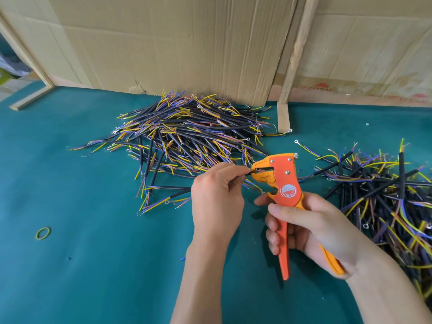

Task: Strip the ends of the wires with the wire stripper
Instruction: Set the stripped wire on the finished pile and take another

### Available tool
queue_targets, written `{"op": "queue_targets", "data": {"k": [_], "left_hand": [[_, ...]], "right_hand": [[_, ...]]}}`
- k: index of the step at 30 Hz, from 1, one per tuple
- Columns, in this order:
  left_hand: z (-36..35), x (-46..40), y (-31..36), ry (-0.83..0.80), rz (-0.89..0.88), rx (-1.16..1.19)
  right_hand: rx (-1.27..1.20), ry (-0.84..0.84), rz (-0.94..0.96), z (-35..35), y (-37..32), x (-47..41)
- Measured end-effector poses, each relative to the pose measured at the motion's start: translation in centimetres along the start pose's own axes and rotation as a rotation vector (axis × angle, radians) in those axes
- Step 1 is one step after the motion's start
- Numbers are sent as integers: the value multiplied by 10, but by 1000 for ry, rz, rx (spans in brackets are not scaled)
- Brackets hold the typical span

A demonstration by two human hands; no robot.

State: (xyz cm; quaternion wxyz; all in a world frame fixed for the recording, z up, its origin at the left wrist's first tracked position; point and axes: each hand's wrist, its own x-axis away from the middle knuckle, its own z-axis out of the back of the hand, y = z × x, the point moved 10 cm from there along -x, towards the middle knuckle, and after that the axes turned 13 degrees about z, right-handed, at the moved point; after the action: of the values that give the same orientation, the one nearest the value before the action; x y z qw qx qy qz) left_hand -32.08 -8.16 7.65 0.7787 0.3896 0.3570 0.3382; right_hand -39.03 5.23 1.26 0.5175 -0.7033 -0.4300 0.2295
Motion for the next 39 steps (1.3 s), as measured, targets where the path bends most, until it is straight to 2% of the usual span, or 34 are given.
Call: {"op": "queue_targets", "data": {"k": [7, 18, 32, 39], "left_hand": [[-1, 1, 1, -3, 2, -57], [-3, 1, -6, -23, 74, -1], [2, -3, -13, 13, 148, 88], [4, -2, -13, 34, 136, 90]], "right_hand": [[18, 29, -11, 0, 1, 0], [-3, 126, 21, 6, 1, -3], [-140, 96, 43, 12, -1, -6], [-184, 14, 88, 5, -3, -4]]}}
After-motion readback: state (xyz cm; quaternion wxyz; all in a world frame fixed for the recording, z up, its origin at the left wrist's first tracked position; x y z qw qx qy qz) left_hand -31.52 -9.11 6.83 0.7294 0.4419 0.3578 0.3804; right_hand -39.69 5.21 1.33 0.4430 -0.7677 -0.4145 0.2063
